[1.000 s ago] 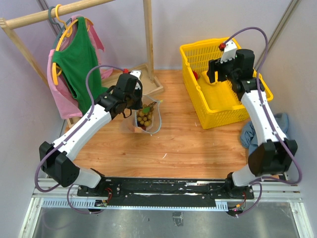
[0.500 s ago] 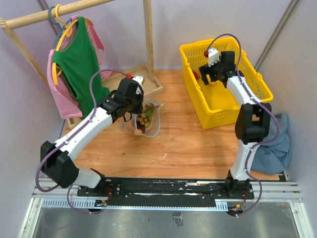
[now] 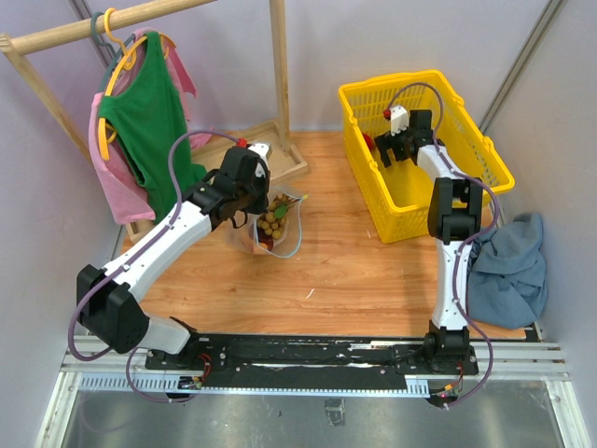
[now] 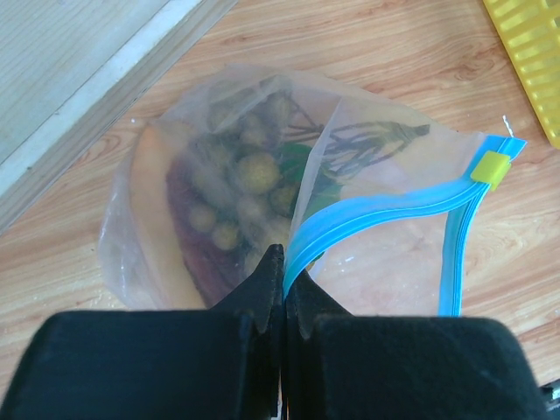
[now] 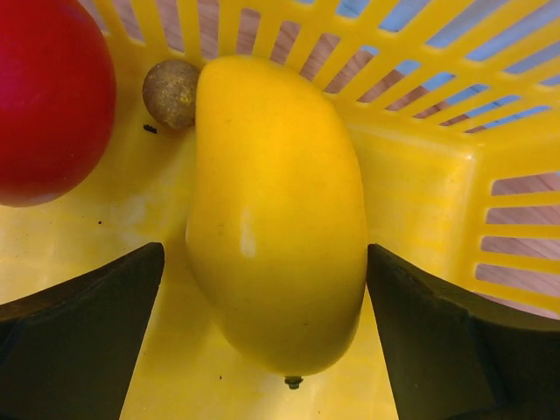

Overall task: Place the food in the zip-top bag and seal the zipper
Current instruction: Pick up the fake fruit from the bin.

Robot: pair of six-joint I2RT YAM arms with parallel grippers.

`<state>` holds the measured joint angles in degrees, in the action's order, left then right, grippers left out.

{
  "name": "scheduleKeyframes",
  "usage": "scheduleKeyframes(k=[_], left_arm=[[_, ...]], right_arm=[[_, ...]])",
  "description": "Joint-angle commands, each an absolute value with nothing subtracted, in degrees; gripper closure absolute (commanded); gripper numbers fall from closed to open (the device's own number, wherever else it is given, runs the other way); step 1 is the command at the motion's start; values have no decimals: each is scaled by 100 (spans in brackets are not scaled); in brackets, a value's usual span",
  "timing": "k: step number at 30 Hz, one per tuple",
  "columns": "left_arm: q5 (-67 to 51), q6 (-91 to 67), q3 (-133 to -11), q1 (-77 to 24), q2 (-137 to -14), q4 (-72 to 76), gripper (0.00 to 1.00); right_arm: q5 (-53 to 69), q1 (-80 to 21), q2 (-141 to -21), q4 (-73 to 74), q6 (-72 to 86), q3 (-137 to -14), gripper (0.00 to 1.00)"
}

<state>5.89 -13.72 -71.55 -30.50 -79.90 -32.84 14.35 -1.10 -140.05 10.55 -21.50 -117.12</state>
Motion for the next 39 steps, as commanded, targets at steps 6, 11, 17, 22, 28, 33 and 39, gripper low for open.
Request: scheduleKeyframes(k=[6, 11, 17, 22, 28, 33, 39], left_arm=[[417, -1283, -7121, -2989, -8011, -3072, 100], [350, -1266, -7112, -2980, -7976, -3061, 100], [-35, -1231, -7055, -2962, -7822, -2958, 100], [-122, -1137, -6990, -2962, -7660, -2870, 100], [-300, -1117, -6896, -2962, -7525, -2757, 100], [-313, -1131, -6880, -2962, -7545, -2705, 100], [-294, -1130, -6853, -2962, -7541, -2663, 100]], right_arm=[[1875, 50, -14203, 886, -2014, -11935, 19], [1806, 62, -13648, 501, -1790, -11311, 42], [1652, 54, -12533, 194, -1532, -10204, 64], [1321, 53, -11635, 586, -1356, -9775, 70], [1026, 14, -10375, 990, -797, -9096, 80], [926, -226, -9261, 1466, 160, -8701, 82], [699, -1100, -8072, 2000, 1029, -8385, 79]])
